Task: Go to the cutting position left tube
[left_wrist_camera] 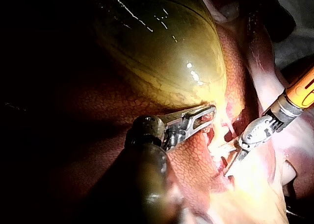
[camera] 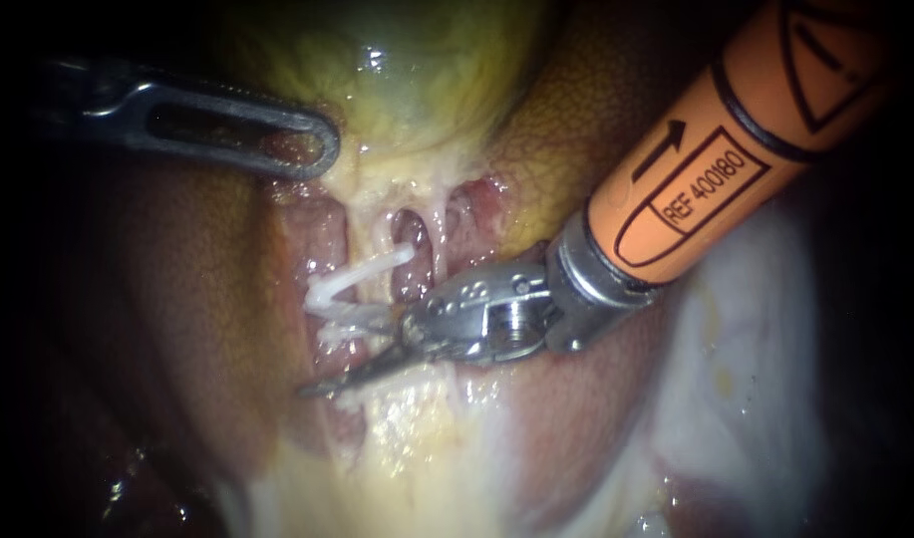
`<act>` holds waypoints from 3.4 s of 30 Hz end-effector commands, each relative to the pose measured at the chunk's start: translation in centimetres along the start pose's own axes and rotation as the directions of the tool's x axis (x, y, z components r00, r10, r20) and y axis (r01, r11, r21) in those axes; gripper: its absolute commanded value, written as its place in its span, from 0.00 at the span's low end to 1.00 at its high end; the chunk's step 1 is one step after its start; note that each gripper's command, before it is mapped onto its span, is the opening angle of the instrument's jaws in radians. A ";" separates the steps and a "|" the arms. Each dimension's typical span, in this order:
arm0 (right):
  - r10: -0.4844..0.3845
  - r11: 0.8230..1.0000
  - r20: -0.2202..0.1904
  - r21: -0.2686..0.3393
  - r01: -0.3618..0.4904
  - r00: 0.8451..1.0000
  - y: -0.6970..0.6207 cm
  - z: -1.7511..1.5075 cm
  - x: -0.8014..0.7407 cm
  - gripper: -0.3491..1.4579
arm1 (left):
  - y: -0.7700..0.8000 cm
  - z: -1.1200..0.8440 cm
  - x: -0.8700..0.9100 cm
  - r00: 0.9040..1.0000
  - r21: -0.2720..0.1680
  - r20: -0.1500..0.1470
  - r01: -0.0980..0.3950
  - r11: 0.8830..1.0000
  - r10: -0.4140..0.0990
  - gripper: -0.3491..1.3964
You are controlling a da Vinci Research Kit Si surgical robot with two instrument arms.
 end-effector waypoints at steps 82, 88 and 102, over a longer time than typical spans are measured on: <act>0.119 0.858 -0.260 0.513 0.033 0.958 0.48 -0.07 0.06 0.64 | 0.03 -0.02 0.00 1.000 -0.006 0.003 -0.001 1.000 0.001 0.00; 0.158 0.850 -0.301 0.525 0.025 0.940 0.45 0.01 0.13 0.64 | 0.02 -0.02 -0.01 1.000 -0.007 0.003 0.000 1.000 0.000 0.00; 0.258 0.839 -0.306 0.542 -0.055 0.917 0.22 -0.16 0.52 0.69 | 0.03 -0.03 0.00 1.000 -0.006 0.003 -0.001 1.000 0.001 0.00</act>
